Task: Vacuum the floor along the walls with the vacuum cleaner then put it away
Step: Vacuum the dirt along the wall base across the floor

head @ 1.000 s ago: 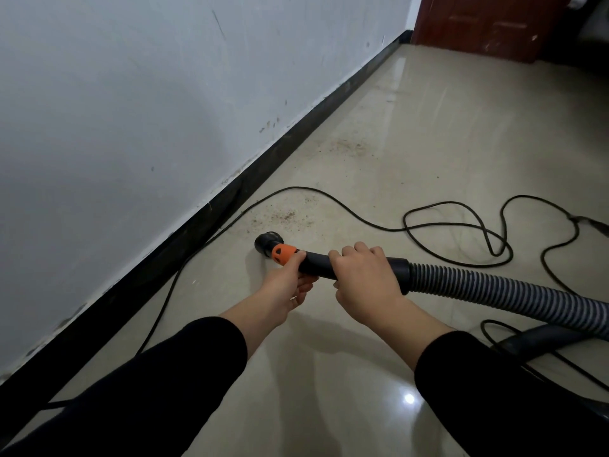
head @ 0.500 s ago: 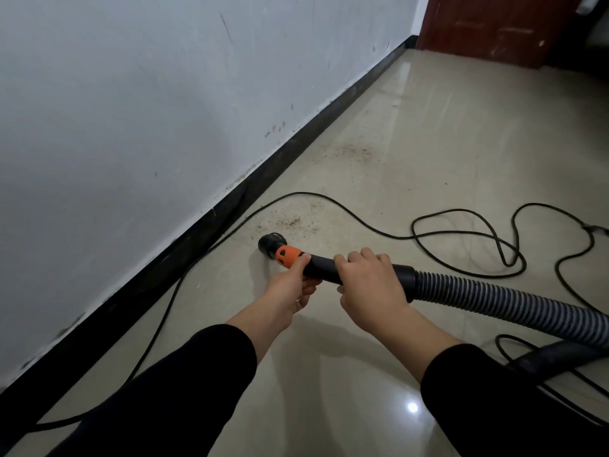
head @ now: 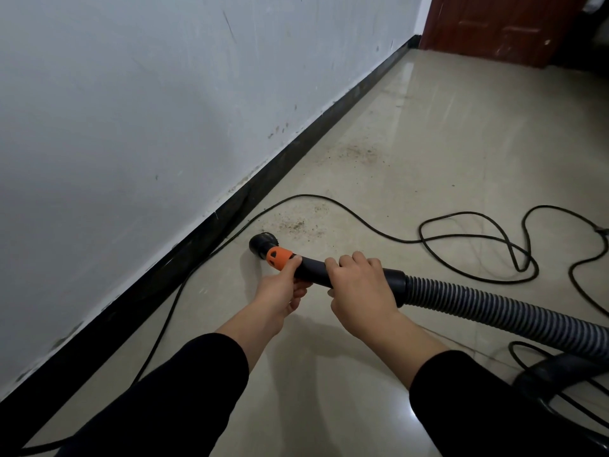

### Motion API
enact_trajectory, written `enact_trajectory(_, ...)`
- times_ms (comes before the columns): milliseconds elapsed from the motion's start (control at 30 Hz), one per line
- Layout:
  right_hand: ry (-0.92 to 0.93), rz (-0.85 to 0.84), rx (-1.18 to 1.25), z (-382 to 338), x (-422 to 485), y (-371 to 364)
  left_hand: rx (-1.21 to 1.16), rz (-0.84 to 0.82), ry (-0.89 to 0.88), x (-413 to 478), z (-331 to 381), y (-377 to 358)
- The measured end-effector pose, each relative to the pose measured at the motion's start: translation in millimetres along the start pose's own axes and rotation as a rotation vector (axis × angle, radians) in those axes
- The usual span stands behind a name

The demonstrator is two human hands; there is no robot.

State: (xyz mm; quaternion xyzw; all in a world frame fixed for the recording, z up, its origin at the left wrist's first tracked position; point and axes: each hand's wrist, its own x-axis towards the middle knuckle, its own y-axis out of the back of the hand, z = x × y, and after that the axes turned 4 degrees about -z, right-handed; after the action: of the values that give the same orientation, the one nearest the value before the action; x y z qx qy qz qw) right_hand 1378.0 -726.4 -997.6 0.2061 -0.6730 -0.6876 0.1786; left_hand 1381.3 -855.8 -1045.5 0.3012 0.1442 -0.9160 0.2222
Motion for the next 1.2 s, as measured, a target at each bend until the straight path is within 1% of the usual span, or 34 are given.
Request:
enact_trajectory(700,0.016,0.030,0.021,-30.0,30.8,-18.9,0.053,0.050,-0.054,25.7,12.8,32.4)
enact_trajectory(1200,-0.013,0.027,-0.014,-31.5,34.6,-18.6,0.066,0.040,-0.076,30.4,16.0,26.9)
